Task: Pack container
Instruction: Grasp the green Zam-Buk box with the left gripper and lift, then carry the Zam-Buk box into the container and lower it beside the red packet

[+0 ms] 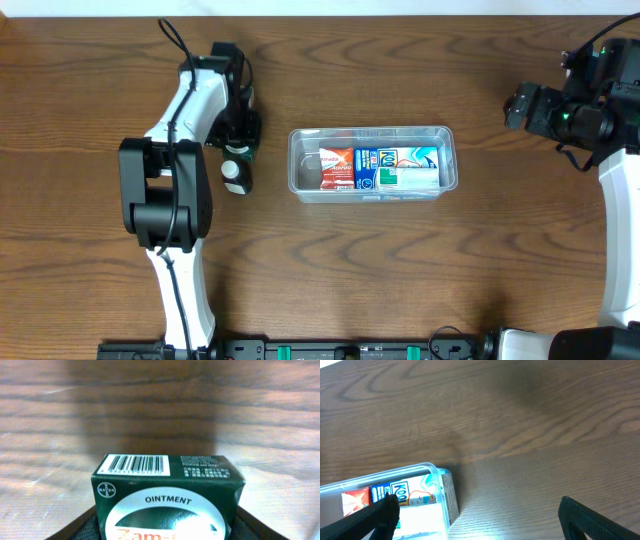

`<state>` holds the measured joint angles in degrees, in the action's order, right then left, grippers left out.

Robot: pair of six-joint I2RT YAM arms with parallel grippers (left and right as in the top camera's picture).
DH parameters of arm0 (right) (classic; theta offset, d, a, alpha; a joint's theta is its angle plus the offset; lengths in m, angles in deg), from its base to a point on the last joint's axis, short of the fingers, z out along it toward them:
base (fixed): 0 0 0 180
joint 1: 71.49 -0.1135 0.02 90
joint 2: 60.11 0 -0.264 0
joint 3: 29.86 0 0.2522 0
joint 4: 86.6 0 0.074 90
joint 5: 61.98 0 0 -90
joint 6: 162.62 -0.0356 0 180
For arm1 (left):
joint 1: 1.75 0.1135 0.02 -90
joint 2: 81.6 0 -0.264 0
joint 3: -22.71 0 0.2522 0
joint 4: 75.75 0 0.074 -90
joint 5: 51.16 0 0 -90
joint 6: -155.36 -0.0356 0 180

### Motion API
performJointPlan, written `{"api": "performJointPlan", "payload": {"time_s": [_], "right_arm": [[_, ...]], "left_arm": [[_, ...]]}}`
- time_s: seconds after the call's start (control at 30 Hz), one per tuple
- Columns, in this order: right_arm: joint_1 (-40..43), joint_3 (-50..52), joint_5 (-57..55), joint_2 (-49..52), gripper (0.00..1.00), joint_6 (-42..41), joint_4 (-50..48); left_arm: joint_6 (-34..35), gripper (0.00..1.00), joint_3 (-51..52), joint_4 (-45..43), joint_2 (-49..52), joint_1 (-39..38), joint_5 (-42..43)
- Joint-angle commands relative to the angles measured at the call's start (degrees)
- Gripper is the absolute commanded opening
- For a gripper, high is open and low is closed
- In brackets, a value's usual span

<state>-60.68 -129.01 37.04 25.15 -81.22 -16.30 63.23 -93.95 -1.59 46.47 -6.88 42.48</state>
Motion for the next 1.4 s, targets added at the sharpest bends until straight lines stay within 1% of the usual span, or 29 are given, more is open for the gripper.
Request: {"api": "performJointPlan", "payload": {"time_s": [0.0,0.07,0.17,0.33,0.5,0.57,0.6,0.67,0.73,0.8,0.97,1.13,1.37], "right_arm": [[0.39,-0.11,0.00,0.26,0.99,-0.57,0.07],[0.39,-0.11,0.00,0.26,0.99,-0.57,0.04],[0.39,-0.11,0.00,0.26,0.99,-0.57,0.04],[0.39,-0.11,0.00,0.26,0.99,-0.57,0.07],[0.39,-0.11,0.00,0.26,0.99,-0.57,0.04],[0.39,-0.11,0.00,0.26,0.99,-0.57,0.04],[0.39,-0.11,0.00,0.26,0.99,-0.57,0.04],[0.39,-0.11,0.00,0.26,0.99,-0.57,0.04],[0.39,-0.11,0.00,0.26,0.99,-0.57,0.07],[0.39,-0.11,0.00,0.26,0.99,-0.57,0.04],[0.39,-0.11,0.00,0.26,0.99,-0.57,0.07],[0.39,-0.11,0.00,0.26,0.99,-0.57,0.07],[0.39,-0.11,0.00,0.26,0.99,-0.57,0.04]], "left_arm": [[3.69,0.65,-6.19,3.30,-5.46,0.28,0.57],[4.48,0.65,-8.90,5.75,-7.72,0.28,3.37],[7.85,0.65,-12.09,8.94,-12.09,0.17,8.61],[11.80,0.64,-12.22,11.80,-18.05,-2.19,16.02],[13.99,0.64,-12.20,15.37,-19.41,-9.73,16.76],[14.62,0.64,-11.52,15.41,-19.39,-13.51,16.68],[15.21,0.64,-11.26,15.23,-19.39,-15.32,16.35],[18.32,0.64,-10.78,14.95,-19.04,-19.41,12.98],[22.75,0.64,-10.56,14.97,-18.25,-23.41,6.95],[26.10,0.64,-10.43,14.97,-17.18,-26.60,3.15],[32.63,0.63,-9.81,14.75,-13.20,-32.13,-3.19],[35.58,0.63,-9.79,13.20,-8.72,-33.09,-4.33],[35.93,0.63,-9.79,9.51,-5.46,-32.06,-4.35]]}}
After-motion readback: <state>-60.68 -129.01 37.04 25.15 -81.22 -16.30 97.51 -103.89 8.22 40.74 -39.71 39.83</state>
